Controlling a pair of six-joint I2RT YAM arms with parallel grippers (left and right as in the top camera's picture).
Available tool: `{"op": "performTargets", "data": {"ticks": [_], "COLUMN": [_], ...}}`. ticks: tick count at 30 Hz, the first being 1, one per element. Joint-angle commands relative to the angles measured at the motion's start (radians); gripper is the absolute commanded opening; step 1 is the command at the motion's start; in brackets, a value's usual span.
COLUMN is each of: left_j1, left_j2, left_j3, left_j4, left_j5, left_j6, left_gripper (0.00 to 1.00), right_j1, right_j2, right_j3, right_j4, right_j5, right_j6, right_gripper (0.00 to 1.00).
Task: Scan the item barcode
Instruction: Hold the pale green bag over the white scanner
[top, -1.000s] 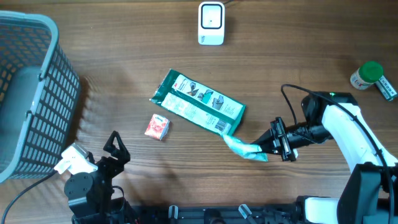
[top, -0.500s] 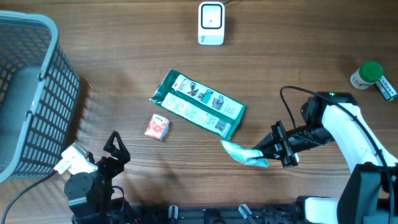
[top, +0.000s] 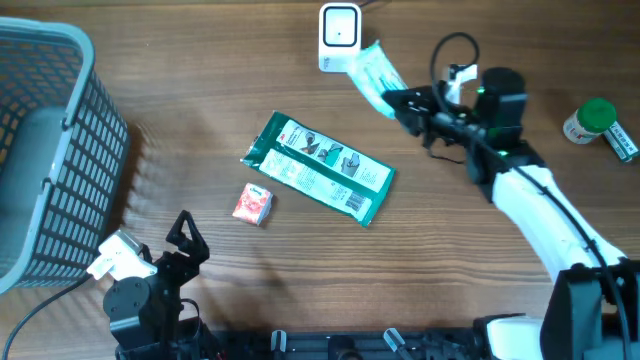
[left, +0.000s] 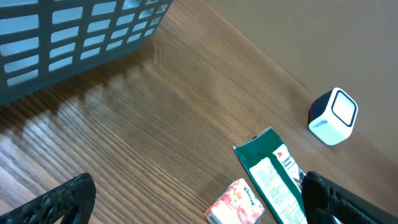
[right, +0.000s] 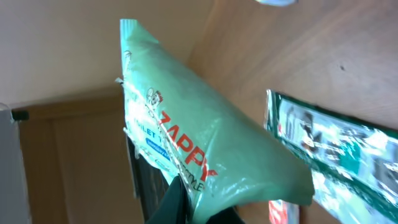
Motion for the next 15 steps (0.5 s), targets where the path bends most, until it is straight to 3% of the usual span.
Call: {"op": "performTargets", "data": {"ticks": [1, 4, 12, 15], "left_j1": [0.002, 0.002, 0.002, 0.002], "left_j2": [-0.006, -0.006, -0.006, -0.006], "left_j3": [-0.001, -0.001, -0.001, -0.001], "left_j4": [0.002, 0.002, 0.002, 0.002], "left_j5": [-0.006, -0.006, -0.006, -0.006], "left_j6": [-0.005, -0.005, -0.005, -0.005], "left_gripper": [1.0, 1.0, 1.0, 1.0], "right_j1": [0.105, 0.148, 0.151, 0.151], "right_j2": [0.078, 0.215, 0.647, 0.699], "right_j3": [0.105, 0.274, 0.76, 0.805], "right_j4": [0.019, 0.018, -0.066, -0.097], "right_j5": [0.335, 0.449, 0.458, 0.486], "right_j6": [0.055, 0.042, 0.055, 0.056], "right_gripper": [0.05, 0.09, 0.08, 0.08]}}
